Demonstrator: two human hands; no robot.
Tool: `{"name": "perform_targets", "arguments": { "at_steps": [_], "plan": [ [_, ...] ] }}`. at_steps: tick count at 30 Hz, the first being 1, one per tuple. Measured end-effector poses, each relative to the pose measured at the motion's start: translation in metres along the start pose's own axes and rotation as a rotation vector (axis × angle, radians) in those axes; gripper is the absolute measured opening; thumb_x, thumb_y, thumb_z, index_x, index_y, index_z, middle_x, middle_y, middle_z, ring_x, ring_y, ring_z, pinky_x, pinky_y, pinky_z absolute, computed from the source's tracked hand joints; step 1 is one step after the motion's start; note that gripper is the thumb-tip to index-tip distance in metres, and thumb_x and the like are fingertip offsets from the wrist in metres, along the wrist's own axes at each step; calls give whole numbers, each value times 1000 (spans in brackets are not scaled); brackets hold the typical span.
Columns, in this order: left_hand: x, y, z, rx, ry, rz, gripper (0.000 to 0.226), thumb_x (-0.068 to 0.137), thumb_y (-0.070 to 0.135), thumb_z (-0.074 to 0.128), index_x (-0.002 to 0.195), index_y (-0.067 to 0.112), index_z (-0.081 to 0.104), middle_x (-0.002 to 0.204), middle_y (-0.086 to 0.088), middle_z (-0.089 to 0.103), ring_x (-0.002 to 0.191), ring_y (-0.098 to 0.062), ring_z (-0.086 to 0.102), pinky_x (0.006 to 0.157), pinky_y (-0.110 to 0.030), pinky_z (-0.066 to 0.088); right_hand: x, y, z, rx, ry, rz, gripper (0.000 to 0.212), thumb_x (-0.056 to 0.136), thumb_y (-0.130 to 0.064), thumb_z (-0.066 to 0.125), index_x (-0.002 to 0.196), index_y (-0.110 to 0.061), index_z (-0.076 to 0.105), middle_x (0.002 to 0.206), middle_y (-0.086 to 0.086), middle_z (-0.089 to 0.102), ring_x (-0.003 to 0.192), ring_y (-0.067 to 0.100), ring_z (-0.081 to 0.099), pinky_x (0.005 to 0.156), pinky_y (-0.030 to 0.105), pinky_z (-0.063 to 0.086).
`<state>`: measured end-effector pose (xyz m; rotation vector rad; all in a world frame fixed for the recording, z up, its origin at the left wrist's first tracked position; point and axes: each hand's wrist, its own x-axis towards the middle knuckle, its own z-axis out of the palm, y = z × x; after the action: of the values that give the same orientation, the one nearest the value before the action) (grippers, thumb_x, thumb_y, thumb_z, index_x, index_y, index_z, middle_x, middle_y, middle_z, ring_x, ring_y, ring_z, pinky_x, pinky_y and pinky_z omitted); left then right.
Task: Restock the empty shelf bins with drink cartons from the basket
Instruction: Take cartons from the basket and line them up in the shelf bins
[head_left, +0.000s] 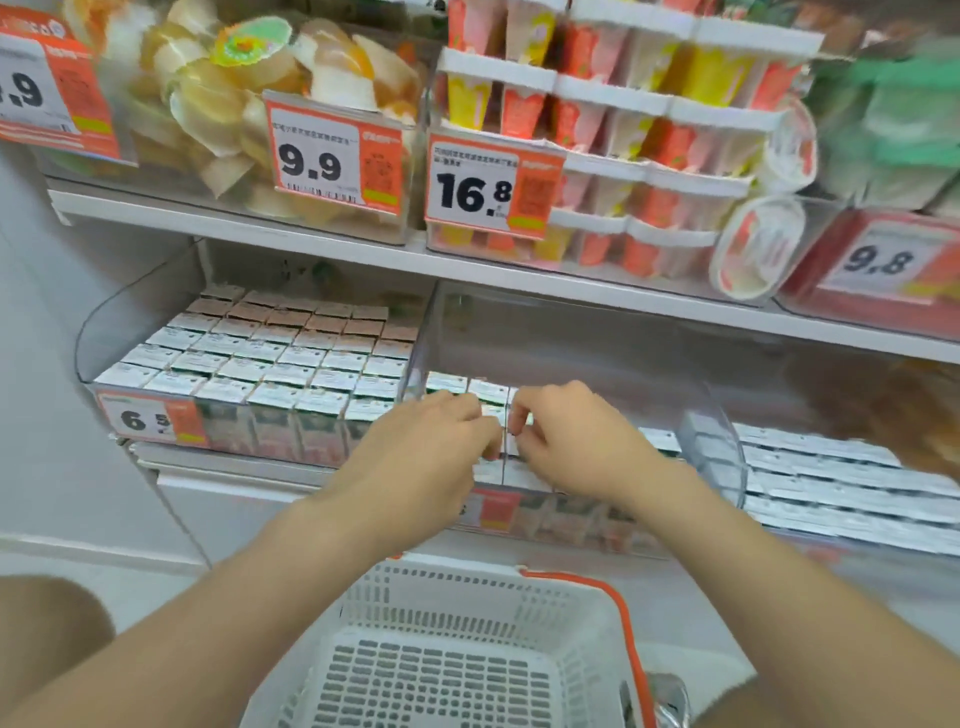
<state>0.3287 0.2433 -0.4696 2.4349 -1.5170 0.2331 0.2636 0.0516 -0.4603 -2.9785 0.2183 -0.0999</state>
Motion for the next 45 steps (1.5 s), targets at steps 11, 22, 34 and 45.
{"name": "perform_targets", "arguments": {
  "at_steps": [11, 22, 34, 45],
  "plan": [
    [16, 37, 35, 139, 14, 17, 14, 83, 35, 77, 81, 29, 65, 79, 11, 62, 75, -20, 64, 60, -30, 31, -58, 61, -36, -162, -225, 32, 7, 65, -27, 71, 72, -27, 71, 71, -16, 69, 85, 10, 65, 59, 25, 49],
    [11, 38, 52, 158, 107, -3, 32, 80, 34, 85, 76, 30, 53, 74, 12, 55, 71, -20, 59, 63, -34, 36, -59, 53, -26, -354, -128, -75, 20, 76, -20, 74, 79, -29, 57, 76, -8, 49, 73, 26, 55, 52, 29, 26],
    [55, 20, 51, 174, 230, -105, 25, 90, 29, 79, 82, 31, 55, 79, 13, 55, 77, -17, 56, 70, -35, 22, -32, 68, -30, -358, 26, 33, 12, 78, -25, 73, 82, -26, 61, 87, -5, 64, 80, 29, 63, 62, 33, 40],
    [48, 29, 63, 239, 72, -161, 23, 93, 35, 75, 81, 27, 57, 81, 9, 59, 81, -23, 59, 71, -37, 23, -23, 69, -21, -344, -158, 16, 14, 81, -25, 72, 85, -27, 59, 87, -3, 53, 81, 28, 60, 67, 34, 45]
  ]
}}
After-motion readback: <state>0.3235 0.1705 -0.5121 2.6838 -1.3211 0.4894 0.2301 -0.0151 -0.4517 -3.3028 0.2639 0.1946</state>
